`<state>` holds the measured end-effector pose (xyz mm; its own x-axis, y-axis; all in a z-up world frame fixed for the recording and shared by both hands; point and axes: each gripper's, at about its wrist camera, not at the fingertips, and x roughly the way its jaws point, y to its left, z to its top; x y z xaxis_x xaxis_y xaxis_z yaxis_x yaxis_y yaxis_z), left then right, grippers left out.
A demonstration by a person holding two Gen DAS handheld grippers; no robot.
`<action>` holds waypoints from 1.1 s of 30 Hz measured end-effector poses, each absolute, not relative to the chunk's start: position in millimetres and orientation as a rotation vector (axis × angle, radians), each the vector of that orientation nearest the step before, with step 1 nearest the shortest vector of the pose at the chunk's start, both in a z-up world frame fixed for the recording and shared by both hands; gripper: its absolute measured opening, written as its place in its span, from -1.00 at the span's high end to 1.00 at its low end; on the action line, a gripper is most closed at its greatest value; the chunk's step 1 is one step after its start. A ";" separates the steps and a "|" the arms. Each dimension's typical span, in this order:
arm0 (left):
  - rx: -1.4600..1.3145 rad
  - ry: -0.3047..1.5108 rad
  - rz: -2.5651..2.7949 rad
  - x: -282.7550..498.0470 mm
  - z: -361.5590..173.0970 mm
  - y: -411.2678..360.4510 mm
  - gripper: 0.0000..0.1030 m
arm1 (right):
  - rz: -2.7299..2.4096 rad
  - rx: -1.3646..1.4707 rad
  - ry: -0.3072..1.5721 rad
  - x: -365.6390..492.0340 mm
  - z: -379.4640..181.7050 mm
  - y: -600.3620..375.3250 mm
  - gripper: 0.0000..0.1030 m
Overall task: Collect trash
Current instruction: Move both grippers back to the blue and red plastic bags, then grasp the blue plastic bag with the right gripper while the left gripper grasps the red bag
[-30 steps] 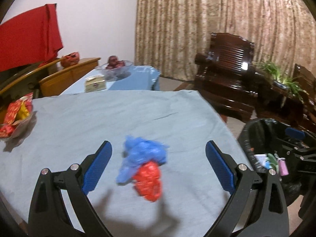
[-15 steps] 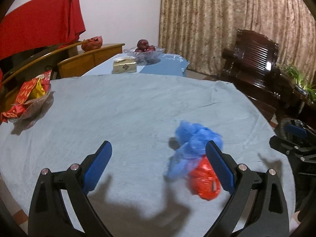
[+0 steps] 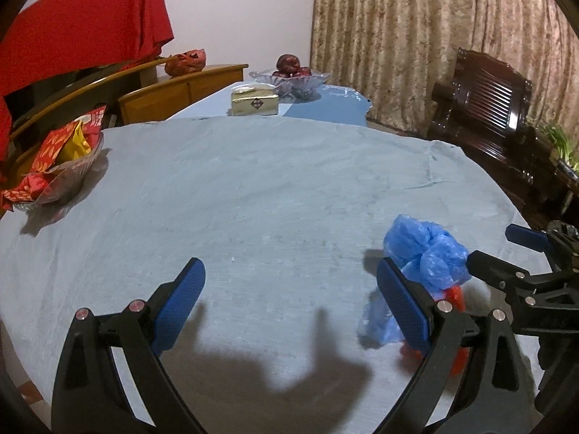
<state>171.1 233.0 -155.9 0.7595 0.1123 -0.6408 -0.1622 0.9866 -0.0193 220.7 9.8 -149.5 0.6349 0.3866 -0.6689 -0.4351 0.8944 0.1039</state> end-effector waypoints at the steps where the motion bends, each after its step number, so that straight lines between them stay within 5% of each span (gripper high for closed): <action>1: -0.077 0.695 0.152 171.9 -156.9 234.8 -0.81 | 0.473 -0.074 0.751 223.0 -151.0 13.1 -0.88; 8: -0.094 0.701 0.158 174.3 -162.2 243.3 -0.81 | 0.531 -0.063 0.802 237.4 -164.8 29.6 -0.71; 11: -0.098 0.703 0.158 176.1 -163.8 245.3 -0.81 | 0.589 -0.053 0.815 236.5 -165.9 35.3 -0.26; 13: -0.102 0.703 0.158 176.6 -163.7 245.8 -0.81 | 0.621 -0.062 0.814 235.3 -163.7 38.7 0.24; 33: -0.100 0.729 0.037 170.1 -163.9 186.2 -0.81 | 0.437 0.058 0.774 225.2 -146.4 -46.0 0.29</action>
<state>170.1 186.2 -163.9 0.7456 -0.0011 -0.6664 -0.0682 0.9946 -0.0780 225.2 -46.0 -146.4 0.6303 0.4019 -0.6643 -0.3602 0.9093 0.2084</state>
